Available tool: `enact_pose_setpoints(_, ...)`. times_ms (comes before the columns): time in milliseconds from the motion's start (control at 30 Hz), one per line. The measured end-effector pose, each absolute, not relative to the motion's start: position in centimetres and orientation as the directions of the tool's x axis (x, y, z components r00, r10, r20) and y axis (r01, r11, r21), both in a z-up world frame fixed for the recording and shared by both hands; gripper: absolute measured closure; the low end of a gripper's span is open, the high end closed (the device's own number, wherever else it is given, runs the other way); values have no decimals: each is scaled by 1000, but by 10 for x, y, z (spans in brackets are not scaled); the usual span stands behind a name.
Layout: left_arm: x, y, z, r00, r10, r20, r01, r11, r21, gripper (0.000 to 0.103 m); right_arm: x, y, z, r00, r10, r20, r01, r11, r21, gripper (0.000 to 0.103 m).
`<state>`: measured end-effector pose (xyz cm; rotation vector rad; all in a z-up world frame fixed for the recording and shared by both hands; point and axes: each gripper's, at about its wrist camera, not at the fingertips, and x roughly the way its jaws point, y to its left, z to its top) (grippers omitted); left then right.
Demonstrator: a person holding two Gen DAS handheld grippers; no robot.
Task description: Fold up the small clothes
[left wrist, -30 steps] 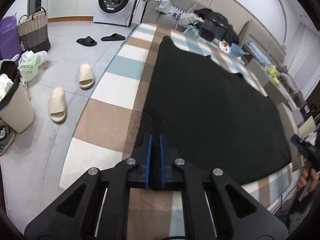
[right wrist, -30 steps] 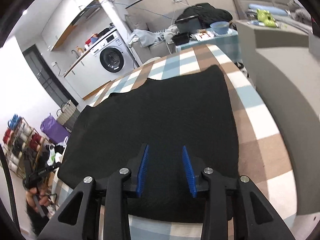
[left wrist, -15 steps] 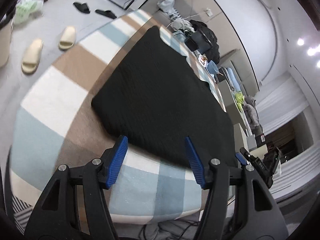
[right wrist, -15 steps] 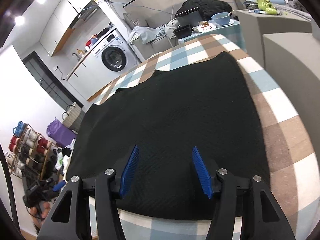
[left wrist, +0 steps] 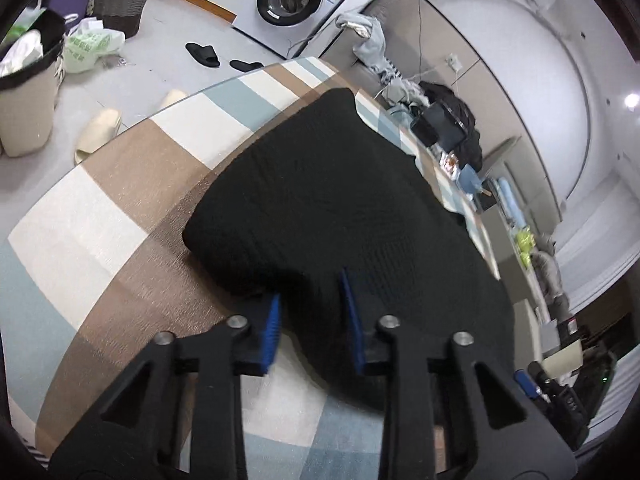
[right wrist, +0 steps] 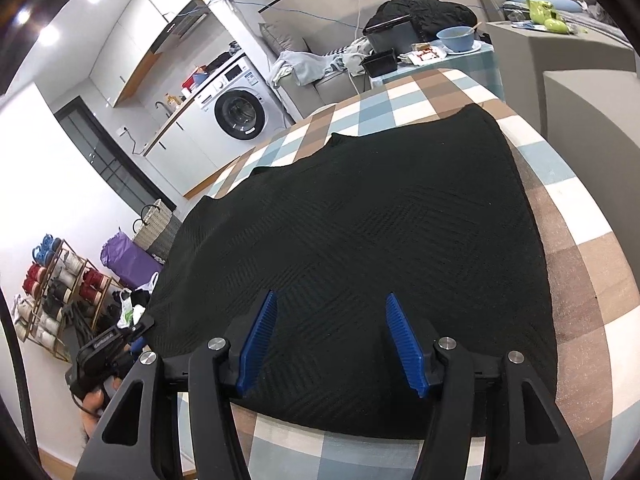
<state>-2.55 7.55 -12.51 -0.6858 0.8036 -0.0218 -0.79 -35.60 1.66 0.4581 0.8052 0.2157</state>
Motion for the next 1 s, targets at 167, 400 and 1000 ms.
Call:
enact_pose_setpoints(167,-26,80,-123,702,-290,-650,-219,780,-586,92,-7,-358,15,677,353,-646,-13,883,469,45)
enact_pose_setpoints(400,-39,76,-94,692,-234,-683,-132,889,-439,91,-6,-359,14,677,350,-648,-7,883,470,44)
enact_pose_setpoints(1000,-37,137,-115,617,-249,-747,-207,864,-458,46,-6,-360,16,676,347,-650,-8,886,464,44)
